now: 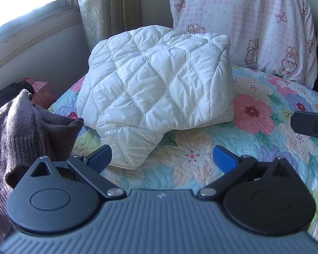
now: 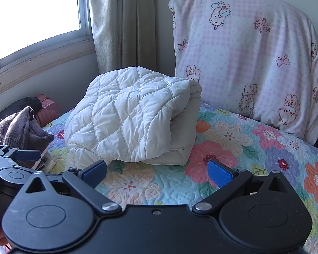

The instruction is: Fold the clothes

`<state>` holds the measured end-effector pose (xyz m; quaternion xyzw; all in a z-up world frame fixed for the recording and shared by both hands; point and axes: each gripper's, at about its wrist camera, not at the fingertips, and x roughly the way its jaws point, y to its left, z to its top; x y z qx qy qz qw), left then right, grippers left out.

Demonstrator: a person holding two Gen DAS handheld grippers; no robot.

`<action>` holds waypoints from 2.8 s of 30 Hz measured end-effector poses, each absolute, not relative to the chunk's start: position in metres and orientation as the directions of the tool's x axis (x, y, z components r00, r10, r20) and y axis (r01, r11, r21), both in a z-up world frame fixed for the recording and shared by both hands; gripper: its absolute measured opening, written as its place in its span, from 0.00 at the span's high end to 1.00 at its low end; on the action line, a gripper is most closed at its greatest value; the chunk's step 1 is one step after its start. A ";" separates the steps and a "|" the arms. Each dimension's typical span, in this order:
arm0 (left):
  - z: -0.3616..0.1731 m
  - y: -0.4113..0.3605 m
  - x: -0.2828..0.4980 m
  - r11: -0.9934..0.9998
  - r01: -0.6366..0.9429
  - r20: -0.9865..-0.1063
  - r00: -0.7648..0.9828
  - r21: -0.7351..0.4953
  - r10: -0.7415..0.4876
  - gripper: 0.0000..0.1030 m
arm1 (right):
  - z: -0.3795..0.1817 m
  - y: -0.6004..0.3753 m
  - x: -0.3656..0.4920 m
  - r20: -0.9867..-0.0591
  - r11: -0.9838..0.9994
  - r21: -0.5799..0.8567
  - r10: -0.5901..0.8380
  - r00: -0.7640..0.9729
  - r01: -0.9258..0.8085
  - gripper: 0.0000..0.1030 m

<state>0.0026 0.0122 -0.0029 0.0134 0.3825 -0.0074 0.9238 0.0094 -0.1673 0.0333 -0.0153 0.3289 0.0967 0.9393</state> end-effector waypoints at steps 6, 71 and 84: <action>-0.004 0.012 0.003 1.000 0.023 -0.710 0.704 0.019 -0.003 0.00 | 0.032 -0.166 0.009 -0.625 0.980 0.033 0.173 0.762 -0.195 0.00; -0.146 0.086 0.048 0.774 -0.056 -0.476 0.815 -0.630 -0.329 0.39 | -0.104 -0.197 0.106 -0.471 0.807 0.510 0.552 0.688 -0.299 0.80; -0.104 0.026 0.082 0.930 -0.024 -0.672 0.698 -0.366 -0.247 0.77 | -0.079 -0.228 0.007 -0.520 0.887 0.352 0.451 0.726 -0.299 0.80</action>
